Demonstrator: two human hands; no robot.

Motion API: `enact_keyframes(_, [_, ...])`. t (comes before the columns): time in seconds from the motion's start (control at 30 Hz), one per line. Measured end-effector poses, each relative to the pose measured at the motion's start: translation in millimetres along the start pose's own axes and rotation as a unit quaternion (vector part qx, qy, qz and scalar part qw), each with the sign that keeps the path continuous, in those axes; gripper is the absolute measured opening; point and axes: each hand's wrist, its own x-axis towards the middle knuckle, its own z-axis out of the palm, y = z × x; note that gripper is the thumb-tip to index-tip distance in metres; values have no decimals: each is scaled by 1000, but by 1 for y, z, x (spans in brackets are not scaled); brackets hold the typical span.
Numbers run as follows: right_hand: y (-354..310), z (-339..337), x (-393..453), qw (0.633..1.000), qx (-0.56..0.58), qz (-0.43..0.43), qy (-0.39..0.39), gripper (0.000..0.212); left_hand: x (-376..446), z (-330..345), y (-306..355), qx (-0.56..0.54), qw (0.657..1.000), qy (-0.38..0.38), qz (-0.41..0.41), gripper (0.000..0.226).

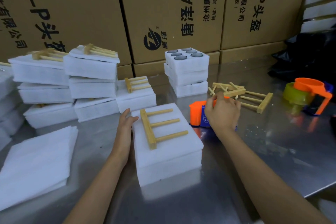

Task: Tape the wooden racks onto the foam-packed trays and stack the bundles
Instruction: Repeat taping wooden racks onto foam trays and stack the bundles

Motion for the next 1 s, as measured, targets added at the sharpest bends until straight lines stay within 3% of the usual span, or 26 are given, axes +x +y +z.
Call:
enact_keyframes(0.5, [16,31,16,992,84,-10,91,35,7,0,-5,14,999,41,-5,24])
enact_keyframes(0.83, [24,31,23,992,119,12,41,32,9,-1,-2,14,996,84,-6,24])
enact_keyframes(0.9, [24,28,23,985,156,33,57,35,7,-1,6,38,994,101,26,23])
enact_keyframes(1.0, [23,21,27,969,222,68,84,41,3,4,28,154,969,123,147,21])
